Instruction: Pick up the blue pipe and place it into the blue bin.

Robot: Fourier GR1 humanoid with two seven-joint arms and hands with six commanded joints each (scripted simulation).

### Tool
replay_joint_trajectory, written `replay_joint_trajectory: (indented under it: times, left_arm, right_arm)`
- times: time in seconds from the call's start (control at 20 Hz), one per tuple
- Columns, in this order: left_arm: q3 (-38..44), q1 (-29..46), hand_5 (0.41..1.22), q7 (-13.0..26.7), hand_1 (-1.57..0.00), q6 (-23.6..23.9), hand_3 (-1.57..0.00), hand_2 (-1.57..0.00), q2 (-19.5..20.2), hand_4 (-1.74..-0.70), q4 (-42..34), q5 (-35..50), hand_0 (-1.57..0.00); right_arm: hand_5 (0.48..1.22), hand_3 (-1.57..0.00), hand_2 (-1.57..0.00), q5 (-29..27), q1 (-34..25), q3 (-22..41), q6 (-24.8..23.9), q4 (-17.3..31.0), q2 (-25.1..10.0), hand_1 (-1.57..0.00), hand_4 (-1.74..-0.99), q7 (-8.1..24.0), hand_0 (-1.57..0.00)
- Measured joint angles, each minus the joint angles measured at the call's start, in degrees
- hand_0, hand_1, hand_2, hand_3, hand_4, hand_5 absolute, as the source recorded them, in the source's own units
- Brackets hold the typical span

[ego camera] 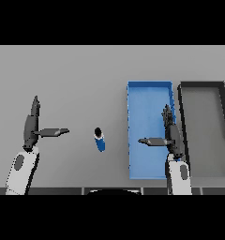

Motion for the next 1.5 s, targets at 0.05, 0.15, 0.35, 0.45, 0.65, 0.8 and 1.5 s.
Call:
replay_joint_trajectory:
  times: [0.05,0.15,0.35,0.45,0.65,0.8,1.5]
  left_arm:
    - [0.01,0.22,0.591,-0.46,0.0,0.02,0.0,0.0,0.01,-1.07,-0.18,-0.01,0.0]
    - [-0.05,0.97,0.591,-0.98,0.0,0.01,0.0,0.0,0.13,-1.07,-0.79,-0.01,0.0]
    - [-2.16,2.96,0.59,-3.84,0.0,-7.62,0.0,0.0,4.99,-1.07,-2.76,0.3,0.0]
    - [-3.16,2.54,0.587,-5.01,0.0,-15.63,0.0,0.0,10.22,-1.08,-2.93,1.41,0.0]
    - [-4.18,2.62,0.6,-5.73,0.0,-20.2,0.0,0.0,12.16,-1.08,-2.95,2.07,0.0]
    - [-4.33,3.37,0.596,-6.98,0.0,-22.37,0.0,0.0,13.23,-1.09,-4.29,3.19,0.0]
    - [-18.61,5.6,0.463,-5.57,0.0,-26.94,0.0,0.0,6.42,-1.19,-11.42,-5.84,0.0]
  right_arm:
    - [0.617,0.0,0.0,0.0,0.23,0.07,-0.01,-0.15,0.04,0.0,-1.225,-0.2,0.0]
    - [0.617,0.0,0.0,0.08,1.01,0.35,0.08,-0.69,0.12,0.0,-1.225,-0.61,0.0]
    - [0.618,0.0,0.0,2.82,3.86,3.03,2.06,-3.99,-2.33,0.0,-1.224,-4.2,0.0]
    - [0.62,0.0,0.0,6.42,7.16,5.68,3.42,-6.97,-4.84,0.0,-1.225,-5.74,0.0]
    - [0.609,0.0,0.0,9.69,8.07,6.9,3.0,-8.88,-6.65,0.0,-1.196,-3.79,0.0]
    - [0.598,0.0,0.0,10.47,7.62,6.9,2.1,-8.71,-6.41,0.0,-1.186,-2.25,0.0]
    - [0.621,0.0,0.0,11.01,9.43,8.53,2.56,-11.15,-5.66,0.0,-1.228,-3.77,0.0]
